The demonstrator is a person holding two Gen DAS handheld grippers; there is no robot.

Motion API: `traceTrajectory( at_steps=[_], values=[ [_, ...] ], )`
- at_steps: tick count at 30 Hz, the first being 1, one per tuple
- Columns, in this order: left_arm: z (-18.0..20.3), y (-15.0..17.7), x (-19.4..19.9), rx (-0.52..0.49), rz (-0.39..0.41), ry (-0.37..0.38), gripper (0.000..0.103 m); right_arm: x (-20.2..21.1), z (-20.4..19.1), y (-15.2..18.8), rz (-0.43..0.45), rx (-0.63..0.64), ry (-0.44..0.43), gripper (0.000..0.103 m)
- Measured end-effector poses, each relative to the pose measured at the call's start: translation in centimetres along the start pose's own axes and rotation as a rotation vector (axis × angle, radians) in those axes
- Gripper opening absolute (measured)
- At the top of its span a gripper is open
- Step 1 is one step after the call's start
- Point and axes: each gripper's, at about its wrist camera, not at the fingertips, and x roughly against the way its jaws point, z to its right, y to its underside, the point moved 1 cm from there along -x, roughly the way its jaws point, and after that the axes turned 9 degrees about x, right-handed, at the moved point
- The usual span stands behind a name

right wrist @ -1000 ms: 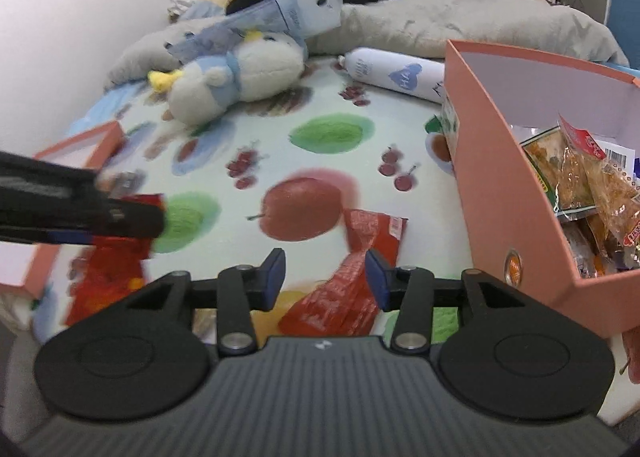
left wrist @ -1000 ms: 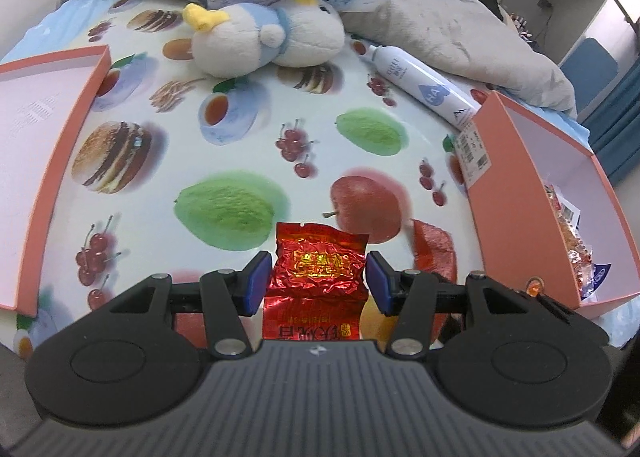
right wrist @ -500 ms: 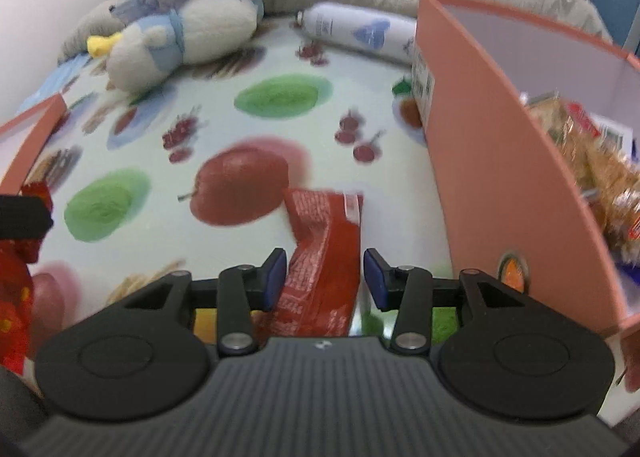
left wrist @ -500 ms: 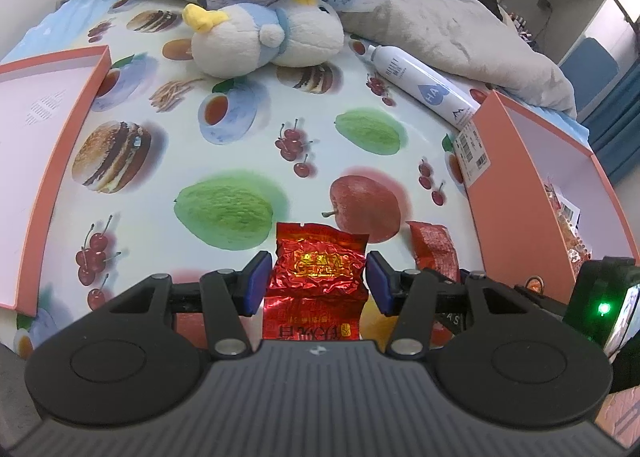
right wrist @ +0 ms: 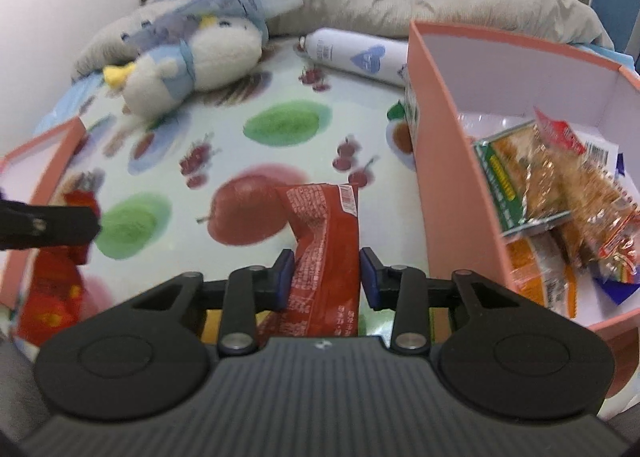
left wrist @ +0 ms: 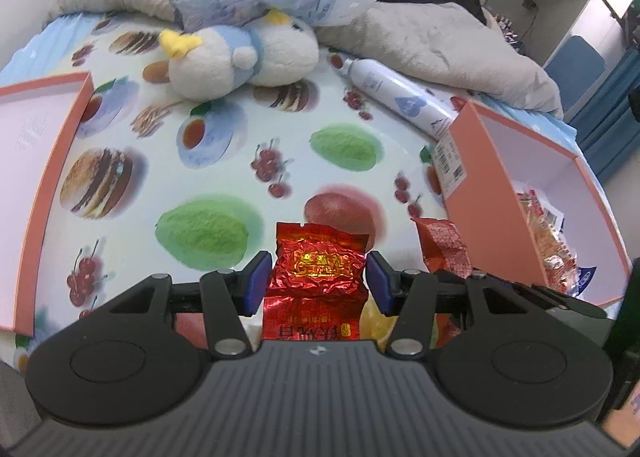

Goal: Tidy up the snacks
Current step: 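Carry the red foil packet with the left tool while the right tool carries the sausage stick to the box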

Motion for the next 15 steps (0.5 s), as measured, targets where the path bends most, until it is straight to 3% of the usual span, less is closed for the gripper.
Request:
traceTrajectory(
  at_steps=[15],
  values=[
    [4.8,-3.8,3.7,-0.067,0.085,0.08,0.058,7.3,1.7,-4.4,0.145,0.002,-0.011,0.038]
  ],
)
